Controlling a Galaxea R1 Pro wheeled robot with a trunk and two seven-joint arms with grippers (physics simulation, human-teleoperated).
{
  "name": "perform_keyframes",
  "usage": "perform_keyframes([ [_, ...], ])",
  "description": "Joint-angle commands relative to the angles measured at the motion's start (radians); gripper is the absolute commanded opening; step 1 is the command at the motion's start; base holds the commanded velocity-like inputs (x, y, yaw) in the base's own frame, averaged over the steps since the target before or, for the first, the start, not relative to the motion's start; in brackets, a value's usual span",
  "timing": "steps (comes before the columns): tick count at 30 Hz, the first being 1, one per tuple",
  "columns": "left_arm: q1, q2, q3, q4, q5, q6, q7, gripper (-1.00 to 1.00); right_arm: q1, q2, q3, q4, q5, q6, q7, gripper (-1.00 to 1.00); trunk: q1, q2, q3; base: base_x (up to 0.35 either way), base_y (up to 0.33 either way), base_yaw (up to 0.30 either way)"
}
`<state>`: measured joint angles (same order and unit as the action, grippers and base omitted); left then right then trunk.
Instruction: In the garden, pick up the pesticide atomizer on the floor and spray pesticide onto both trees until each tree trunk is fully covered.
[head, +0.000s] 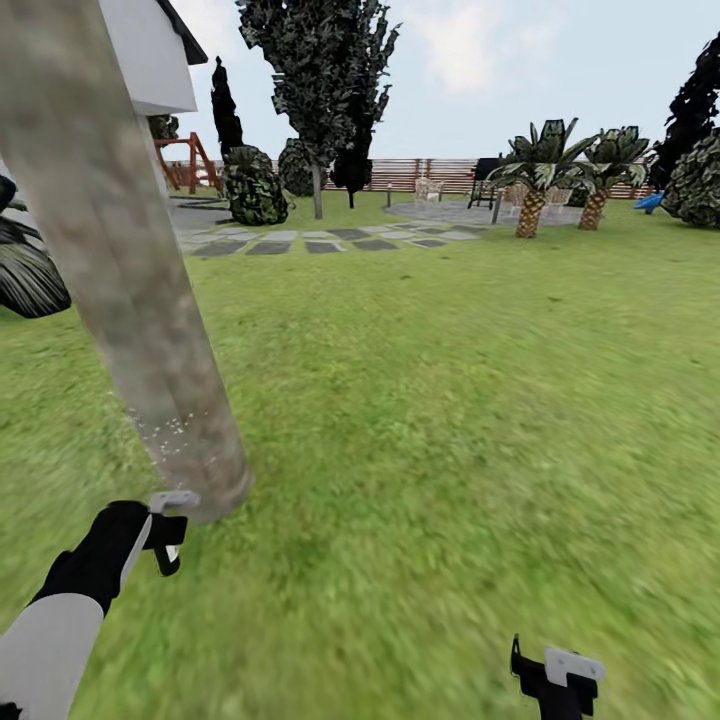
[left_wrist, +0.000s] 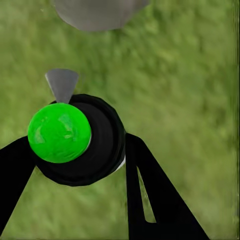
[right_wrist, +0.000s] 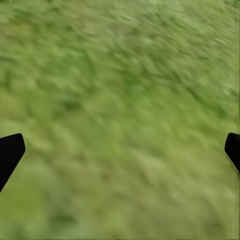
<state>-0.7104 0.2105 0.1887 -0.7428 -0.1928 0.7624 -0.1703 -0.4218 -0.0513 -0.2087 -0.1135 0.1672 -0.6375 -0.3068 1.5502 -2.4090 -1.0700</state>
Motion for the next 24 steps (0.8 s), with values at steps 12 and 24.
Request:
perform_keyframes([
  [12,0.000,0.003,0.002,0.031,0.000,-0.002,0.000,-1.00,0.000,-0.001,0.000,0.000,0.000,-0.001,0.000,1.00,0.000,0.000,0.000,0.175,-0.225,0.027],
  [24,0.024,0.008,0.018,0.057,0.008,-0.008,0.043,-1.00,0.000,0.001,0.001,0.001,0.000,-0.001,0.000,1.00,0.000,0.000,0.000,0.060,-0.106,0.270],
])
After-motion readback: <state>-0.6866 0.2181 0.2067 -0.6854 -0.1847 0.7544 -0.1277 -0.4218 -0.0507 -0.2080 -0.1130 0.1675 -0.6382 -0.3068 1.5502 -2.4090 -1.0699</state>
